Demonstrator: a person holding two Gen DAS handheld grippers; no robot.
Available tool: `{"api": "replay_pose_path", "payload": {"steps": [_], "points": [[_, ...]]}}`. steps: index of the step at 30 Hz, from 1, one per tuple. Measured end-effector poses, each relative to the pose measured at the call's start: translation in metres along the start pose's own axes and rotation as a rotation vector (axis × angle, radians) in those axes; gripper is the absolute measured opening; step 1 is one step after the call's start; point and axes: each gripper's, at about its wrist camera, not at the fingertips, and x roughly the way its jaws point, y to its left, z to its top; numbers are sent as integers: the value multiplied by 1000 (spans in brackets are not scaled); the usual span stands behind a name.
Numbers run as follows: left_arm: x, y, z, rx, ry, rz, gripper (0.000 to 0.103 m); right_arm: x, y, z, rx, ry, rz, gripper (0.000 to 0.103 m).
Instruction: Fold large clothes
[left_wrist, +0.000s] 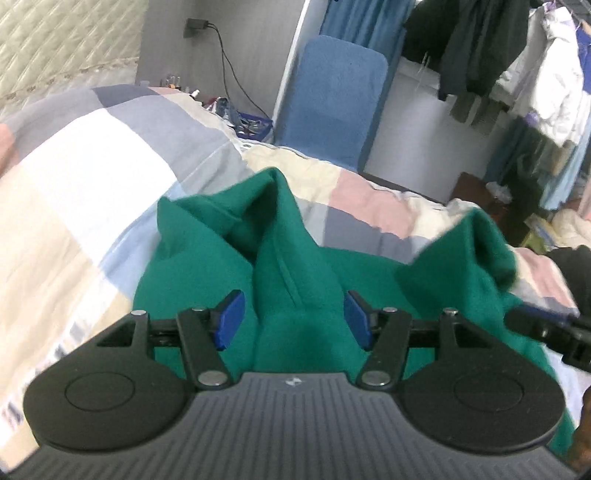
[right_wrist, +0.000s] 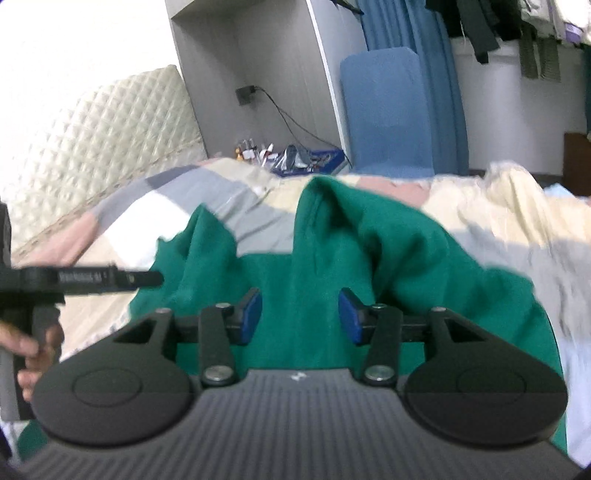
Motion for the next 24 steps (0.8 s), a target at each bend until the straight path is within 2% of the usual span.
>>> {"api": "replay_pose_path", "payload": {"steps": [3, 5, 8, 9, 10, 11, 12, 14, 19, 22, 24], "points": [[29, 3, 18, -28, -9, -29, 65, 35, 1, 14, -30, 7, -31, 53], [54, 1, 29, -29, 15, -33, 65, 60, -1, 18, -53, 22, -70, 56], [92, -2, 41, -33, 69, -4, 63, 91, -1, 20, -135, 59, -192, 54], [104, -5, 44, -23, 85, 20, 56, 98, -2, 21, -161, 73, -241, 53], [113, -7, 48, -9, 98, 41, 49, 103, -6, 23, -174, 74, -276, 44], [120, -8, 50, 2, 105, 56, 32, 105, -12, 25, -171, 69, -291, 28], [127, -8, 56, 5, 106, 62, 19, 106, -21, 29, -155, 66, -300, 23], [134, -2, 65, -2, 91, 63, 9, 104, -40, 38, -96, 56, -296, 16], [148, 20, 86, -67, 41, 65, 7, 116, -80, 63, -9, -3, -294, 13], [167, 21, 84, -25, 36, 104, 7, 139, -99, 64, 51, 6, -289, 13], [182, 24, 80, -18, 45, 118, 7, 155, -101, 57, 46, 6, -297, 13]]}}
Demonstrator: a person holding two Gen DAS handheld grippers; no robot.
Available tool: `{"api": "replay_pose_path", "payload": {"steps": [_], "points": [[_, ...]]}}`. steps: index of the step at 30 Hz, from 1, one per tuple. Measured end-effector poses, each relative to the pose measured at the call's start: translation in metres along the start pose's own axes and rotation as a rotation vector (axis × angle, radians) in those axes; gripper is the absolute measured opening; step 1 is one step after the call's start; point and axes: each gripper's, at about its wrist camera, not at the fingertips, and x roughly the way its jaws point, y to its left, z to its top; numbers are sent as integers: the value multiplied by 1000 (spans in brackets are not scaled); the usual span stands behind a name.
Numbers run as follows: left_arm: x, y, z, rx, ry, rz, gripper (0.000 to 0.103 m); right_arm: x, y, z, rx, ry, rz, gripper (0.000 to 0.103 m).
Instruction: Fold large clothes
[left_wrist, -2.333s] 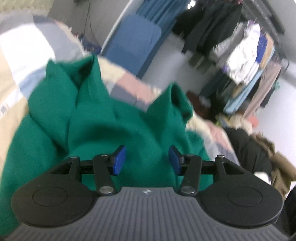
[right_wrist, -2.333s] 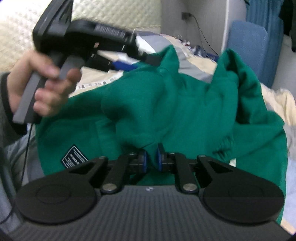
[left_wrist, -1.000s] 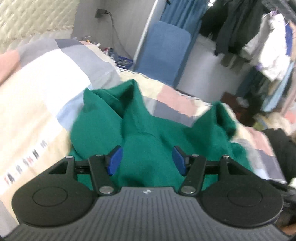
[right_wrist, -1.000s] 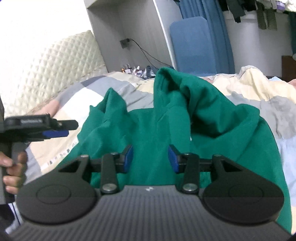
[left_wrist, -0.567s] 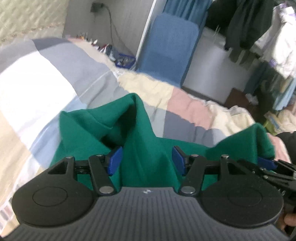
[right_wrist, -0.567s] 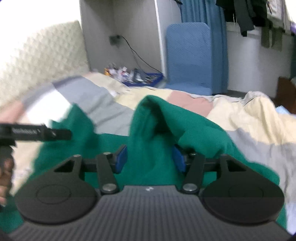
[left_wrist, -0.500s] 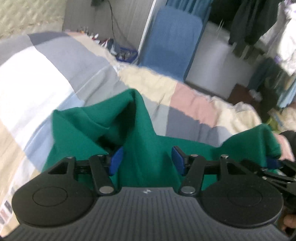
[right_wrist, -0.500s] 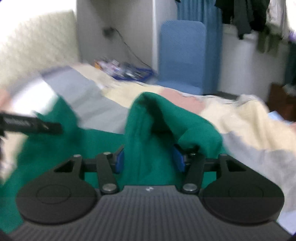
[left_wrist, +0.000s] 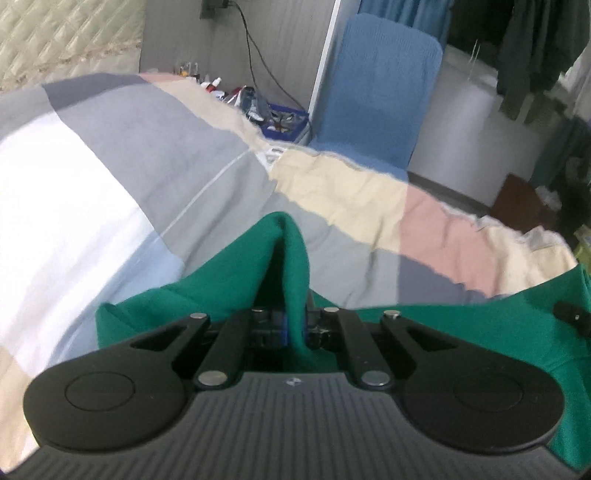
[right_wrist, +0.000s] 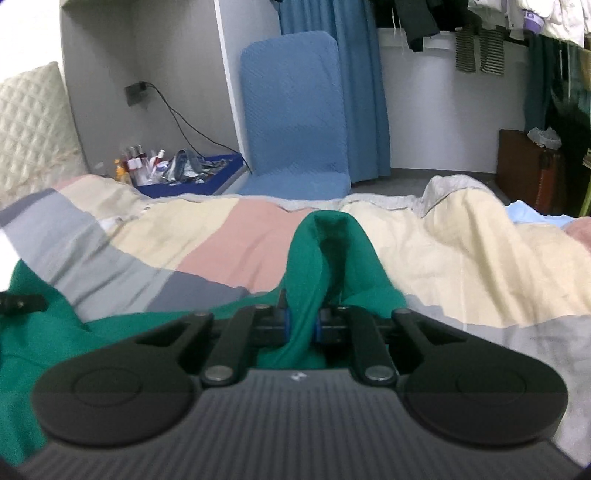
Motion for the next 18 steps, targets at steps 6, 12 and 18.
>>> {"api": "replay_pose_path", "payload": {"steps": [6, 12, 18], "points": [[40, 10, -18, 12, 36, 22, 8, 43, -5, -35, -20, 43, 9, 13], [44, 11, -25, 19, 31, 15, 8, 46, -14, -42, 21, 23, 59, 12], [22, 1, -21, 37, 39, 37, 31, 28, -17, -31, 67, 5, 90, 30]]}}
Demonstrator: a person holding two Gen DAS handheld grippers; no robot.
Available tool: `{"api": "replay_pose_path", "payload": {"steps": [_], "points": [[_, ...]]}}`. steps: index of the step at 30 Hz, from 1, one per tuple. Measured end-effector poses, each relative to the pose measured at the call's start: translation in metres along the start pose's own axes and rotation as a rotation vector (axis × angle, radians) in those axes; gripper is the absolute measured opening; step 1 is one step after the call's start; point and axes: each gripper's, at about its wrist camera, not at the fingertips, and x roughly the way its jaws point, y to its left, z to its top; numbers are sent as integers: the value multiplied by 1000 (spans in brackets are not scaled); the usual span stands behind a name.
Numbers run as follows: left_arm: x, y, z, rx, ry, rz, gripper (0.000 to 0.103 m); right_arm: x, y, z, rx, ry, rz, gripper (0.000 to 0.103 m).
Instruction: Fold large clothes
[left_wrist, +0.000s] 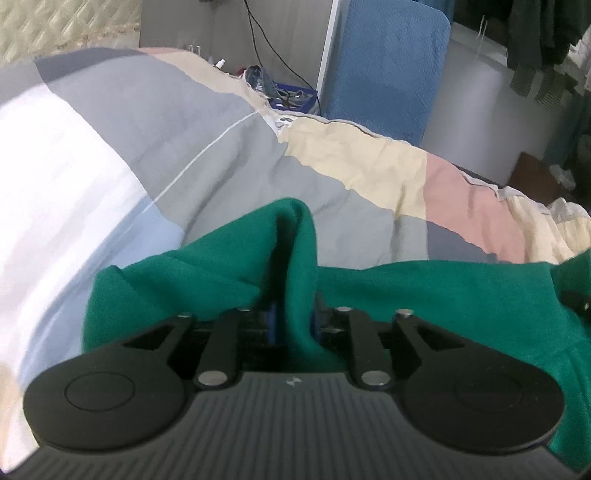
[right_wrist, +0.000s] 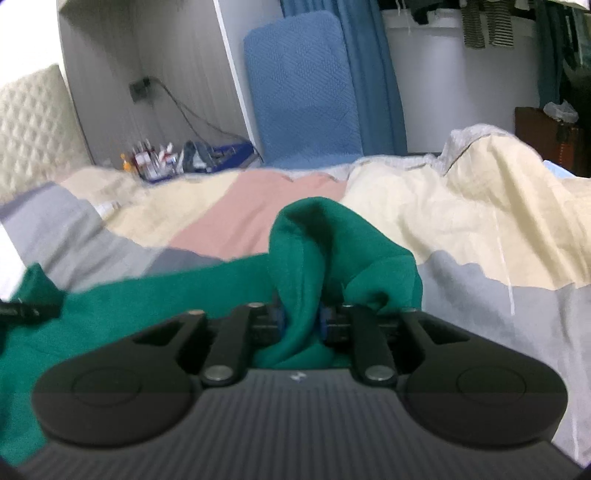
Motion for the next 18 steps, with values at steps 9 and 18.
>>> {"api": "replay_pose_path", "payload": {"steps": [9, 18], "points": [[-99, -24, -10, 25, -73, -55, 44, -84, 16, 19, -16, -44, 36, 41], [-230, -38, -59, 28, -104, -111, 44, -204, 27, 8, -24, -81, 70, 41]]}}
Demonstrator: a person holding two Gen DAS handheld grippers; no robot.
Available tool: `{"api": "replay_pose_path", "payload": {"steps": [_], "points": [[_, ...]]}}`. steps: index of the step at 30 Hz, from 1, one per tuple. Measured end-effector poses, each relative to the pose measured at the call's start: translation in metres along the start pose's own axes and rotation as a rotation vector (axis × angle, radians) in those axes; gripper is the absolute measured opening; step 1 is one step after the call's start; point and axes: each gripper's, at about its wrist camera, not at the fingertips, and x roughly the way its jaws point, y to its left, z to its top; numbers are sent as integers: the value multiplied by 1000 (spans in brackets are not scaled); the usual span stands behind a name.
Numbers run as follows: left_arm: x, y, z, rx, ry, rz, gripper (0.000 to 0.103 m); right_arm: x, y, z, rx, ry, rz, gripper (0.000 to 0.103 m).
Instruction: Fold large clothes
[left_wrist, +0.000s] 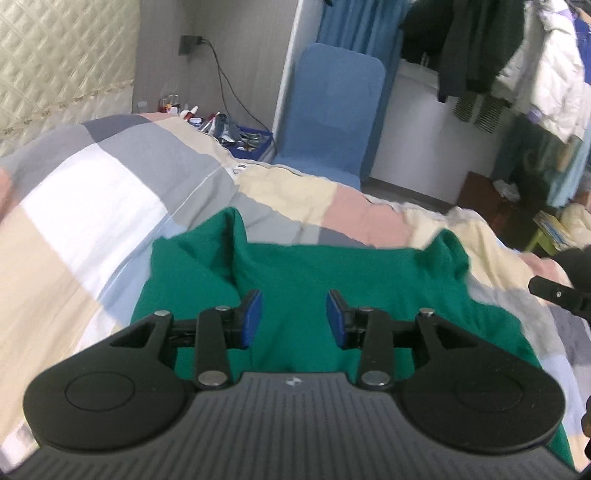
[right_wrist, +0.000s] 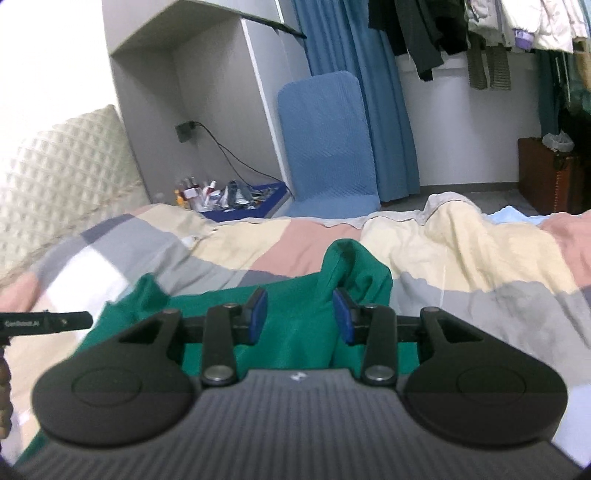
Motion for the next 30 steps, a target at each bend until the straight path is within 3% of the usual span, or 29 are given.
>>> {"api": "replay_pose_path", "payload": {"steps": [4, 8, 14, 16, 19, 25, 28, 30], "points": [[-59, -8, -30, 3, 9, -6, 44, -52, 3, -13, -2, 8, 18, 41], [-107, -7, -64, -18, 79, -9, 44, -96, 1, -28, 3, 47, 30, 41], [-146, 32, -99, -122, 190, 7, 46, -126, -27, -57, 73, 232, -22, 41], [-152, 51, -103, -146, 205, 23, 53, -132, -40, -67, 115, 284, -59, 42], [-149, 81, -108, -188, 259, 46, 56, -138, -63, -77, 180, 316, -76, 60], [-134, 124, -126, -304, 338, 77, 60, -138, -103, -106, 308, 425, -134, 76], [-119, 141, -135, -348, 373, 78, 62, -135, -113, -116, 372, 455, -134, 79], [-108, 148, -142, -367, 405, 38, 62, -130, -117, -121, 414, 484, -103, 79]]}}
